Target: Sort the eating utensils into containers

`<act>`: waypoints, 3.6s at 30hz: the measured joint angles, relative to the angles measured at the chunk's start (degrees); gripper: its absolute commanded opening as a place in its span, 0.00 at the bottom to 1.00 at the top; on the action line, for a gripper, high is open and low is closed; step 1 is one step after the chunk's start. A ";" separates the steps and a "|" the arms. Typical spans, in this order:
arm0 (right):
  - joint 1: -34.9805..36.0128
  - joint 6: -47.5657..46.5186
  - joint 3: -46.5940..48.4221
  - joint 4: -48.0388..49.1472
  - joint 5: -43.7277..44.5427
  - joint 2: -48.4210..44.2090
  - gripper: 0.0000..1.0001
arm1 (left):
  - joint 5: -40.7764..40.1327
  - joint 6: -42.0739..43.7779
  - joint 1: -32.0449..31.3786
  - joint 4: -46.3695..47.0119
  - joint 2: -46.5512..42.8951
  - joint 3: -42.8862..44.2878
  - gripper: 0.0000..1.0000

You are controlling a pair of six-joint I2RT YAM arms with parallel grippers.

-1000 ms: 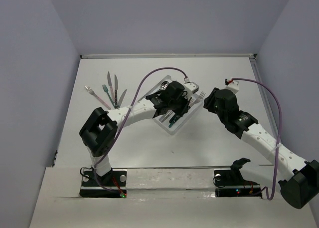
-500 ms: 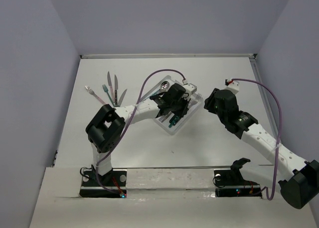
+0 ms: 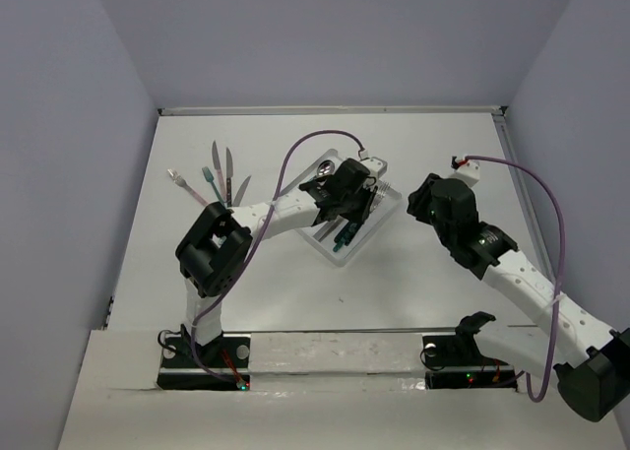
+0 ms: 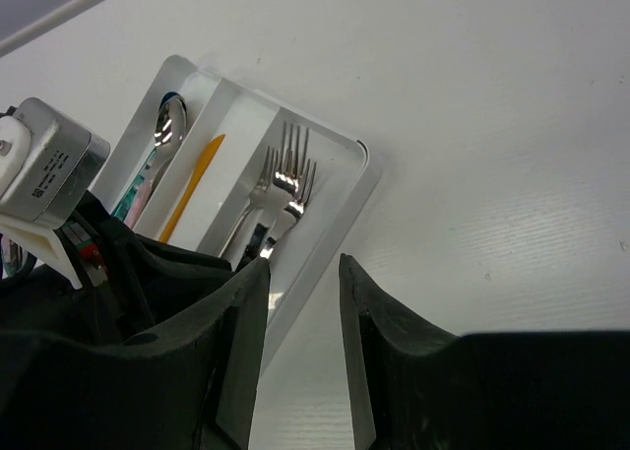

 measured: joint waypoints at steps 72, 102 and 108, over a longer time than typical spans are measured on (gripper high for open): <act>0.00 -10.29 -1.84 5.57 -12.83 15.45 0.41 | -3.02 13.18 59.01 -1.38 -0.17 -11.26 0.65; 0.00 -11.08 -3.02 5.66 -10.36 14.58 0.41 | -8.22 17.35 58.45 -0.79 -16.15 -15.74 0.00; 0.00 -9.70 -4.74 5.77 -5.14 11.72 0.41 | -10.97 20.79 36.37 -1.51 -26.23 -8.31 0.00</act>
